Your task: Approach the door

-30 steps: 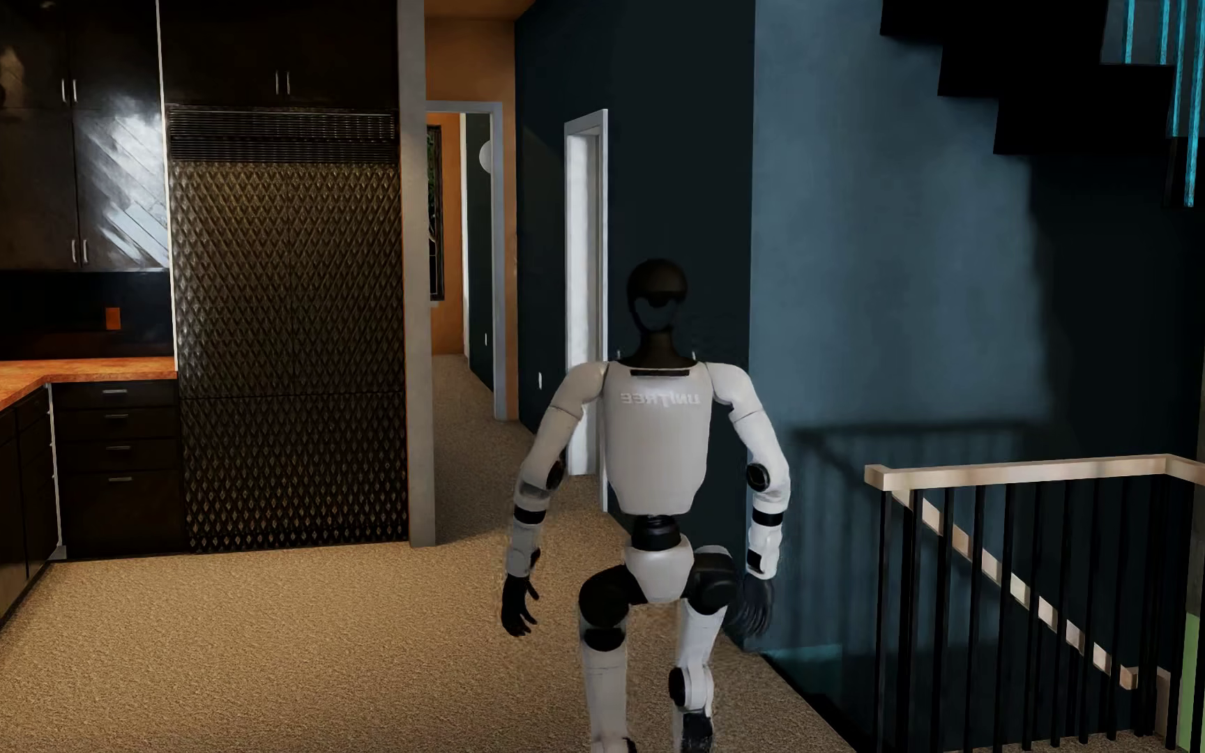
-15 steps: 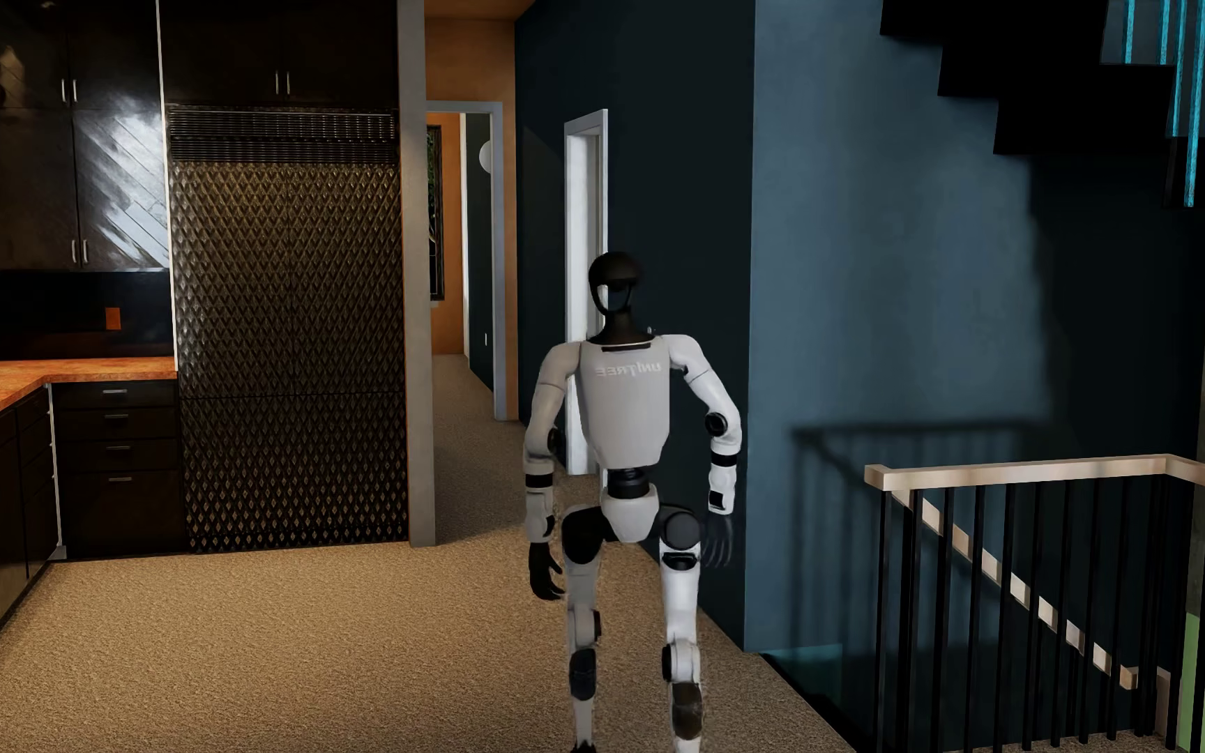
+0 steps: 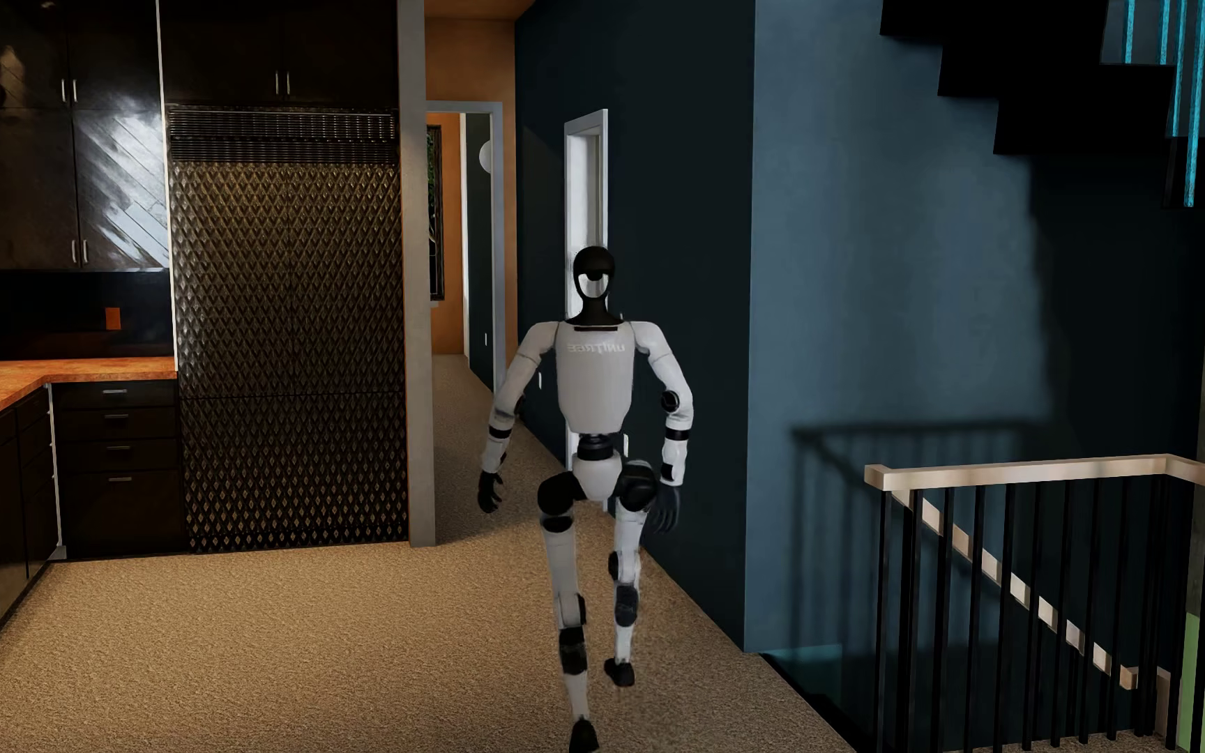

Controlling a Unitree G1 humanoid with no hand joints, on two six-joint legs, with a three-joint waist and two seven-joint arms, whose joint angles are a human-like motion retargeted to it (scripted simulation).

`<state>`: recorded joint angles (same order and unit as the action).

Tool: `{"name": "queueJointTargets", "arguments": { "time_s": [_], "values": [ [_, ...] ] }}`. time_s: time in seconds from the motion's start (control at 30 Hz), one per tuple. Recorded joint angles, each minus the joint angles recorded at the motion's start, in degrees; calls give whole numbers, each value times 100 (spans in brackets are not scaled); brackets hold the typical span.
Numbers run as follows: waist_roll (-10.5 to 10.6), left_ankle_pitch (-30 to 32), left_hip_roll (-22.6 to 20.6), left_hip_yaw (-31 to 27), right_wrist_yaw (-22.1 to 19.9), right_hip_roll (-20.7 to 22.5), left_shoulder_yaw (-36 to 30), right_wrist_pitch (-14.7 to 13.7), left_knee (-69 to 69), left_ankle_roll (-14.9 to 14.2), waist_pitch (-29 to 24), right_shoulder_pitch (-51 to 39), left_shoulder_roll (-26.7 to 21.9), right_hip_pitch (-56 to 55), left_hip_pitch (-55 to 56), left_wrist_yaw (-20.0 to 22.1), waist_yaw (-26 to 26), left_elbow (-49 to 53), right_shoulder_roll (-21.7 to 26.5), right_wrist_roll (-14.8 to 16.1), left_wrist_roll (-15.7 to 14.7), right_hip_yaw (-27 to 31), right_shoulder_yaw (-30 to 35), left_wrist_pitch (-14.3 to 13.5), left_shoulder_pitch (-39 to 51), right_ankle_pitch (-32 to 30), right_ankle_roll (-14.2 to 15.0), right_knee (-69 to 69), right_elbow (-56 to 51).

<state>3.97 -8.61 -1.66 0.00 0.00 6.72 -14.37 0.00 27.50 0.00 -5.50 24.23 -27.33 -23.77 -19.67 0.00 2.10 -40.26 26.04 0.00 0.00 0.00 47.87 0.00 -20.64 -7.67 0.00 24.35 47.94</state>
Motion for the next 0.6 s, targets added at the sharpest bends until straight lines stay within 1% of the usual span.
{"name": "queueJointTargets", "arguments": {
  "time_s": [0.03,0.07,0.1,0.13,0.17,0.2,0.23,0.27,0.3,0.33,0.37,0.4,0.43,0.47,0.53,0.57,0.6],
  "values": [
    [80,239,134,0,0,8,-322,0,112,0,109,-79,62,24,-88,0,154,-220,-4,0,0,0,17,0,-141,-520,0,146,108],
    [185,717,296,0,0,71,-888,0,441,0,311,-105,111,-86,59,0,149,-538,-38,0,0,0,-18,0,-251,-888,0,340,217],
    [298,1506,572,0,0,175,-1498,0,1268,0,430,-162,184,9,444,0,48,-921,-50,0,0,0,42,0,-348,-857,0,481,322],
    [422,2188,925,0,0,246,-2048,0,2375,0,443,-299,268,337,1064,0,-63,-1297,-27,0,0,0,198,0,-411,-540,0,473,397],
    [450,2036,1064,0,0,315,-2521,0,3418,0,452,-523,330,623,1796,0,-286,-1601,12,0,0,0,389,0,-447,-190,0,424,420],
    [375,1454,1101,0,0,316,-2873,0,4229,0,398,-739,356,1045,2361,0,-606,-1808,35,0,0,0,441,0,-522,181,0,323,420],
    [248,979,1080,0,0,249,-3045,0,4641,0,312,-869,341,1564,2749,0,-956,-1898,56,0,0,0,249,0,-666,579,0,186,344],
    [132,636,992,0,0,150,-3136,0,4585,0,207,-946,318,2131,3022,0,-1188,-1927,102,0,0,0,-94,0,-846,1021,0,54,164],
    [61,383,907,0,0,72,-3217,0,4114,0,125,-1007,323,2642,3278,0,-1276,-1943,167,0,0,0,-549,0,-990,1467,0,14,-94],
    [17,297,811,0,0,30,-3394,0,3272,0,41,-1041,346,3075,3424,0,-1294,-1980,229,0,0,0,-1056,0,-1046,1770,0,17,-389],
    [-7,485,718,0,0,26,-3629,0,2233,0,-35,-1062,361,3403,3453,0,-1299,-2025,275,0,0,0,-1507,0,-1017,1937,0,-16,-666],
    [-9,890,684,0,0,33,-3779,0,1237,0,-69,-1090,368,3690,3442,0,-1304,-2049,297,0,0,0,-1840,0,-941,2082,0,-16,-874],
    [-31,1483,641,0,0,22,-3733,0,406,0,-48,-1138,374,3918,3474,0,-1289,-2017,294,0,0,0,-2031,0,-851,2191,0,19,-997],
    [-79,1874,620,0,0,-22,-3530,0,-81,0,-56,-1185,359,4130,3464,0,-1307,-1929,269,0,0,0,-2074,0,-761,2242,0,16,-1041],
    [-183,1513,642,0,0,-197,-2921,0,245,0,-201,-1091,262,4752,3441,0,-1355,-1675,192,0,0,0,-1833,0,-564,2132,0,-58,-1009],
    [-201,1590,644,0,0,-294,-2560,0,559,0,-158,-947,232,4921,3449,0,-1385,-1541,160,0,0,0,-1588,0,-468,1856,0,-121,-923],
    [-248,1537,552,0,0,-416,-2273,0,798,0,-85,-787,217,4965,3445,0,-1354,-1460,97,0,0,0,-1247,0,-362,1258,0,-121,-710]
  ]
}}
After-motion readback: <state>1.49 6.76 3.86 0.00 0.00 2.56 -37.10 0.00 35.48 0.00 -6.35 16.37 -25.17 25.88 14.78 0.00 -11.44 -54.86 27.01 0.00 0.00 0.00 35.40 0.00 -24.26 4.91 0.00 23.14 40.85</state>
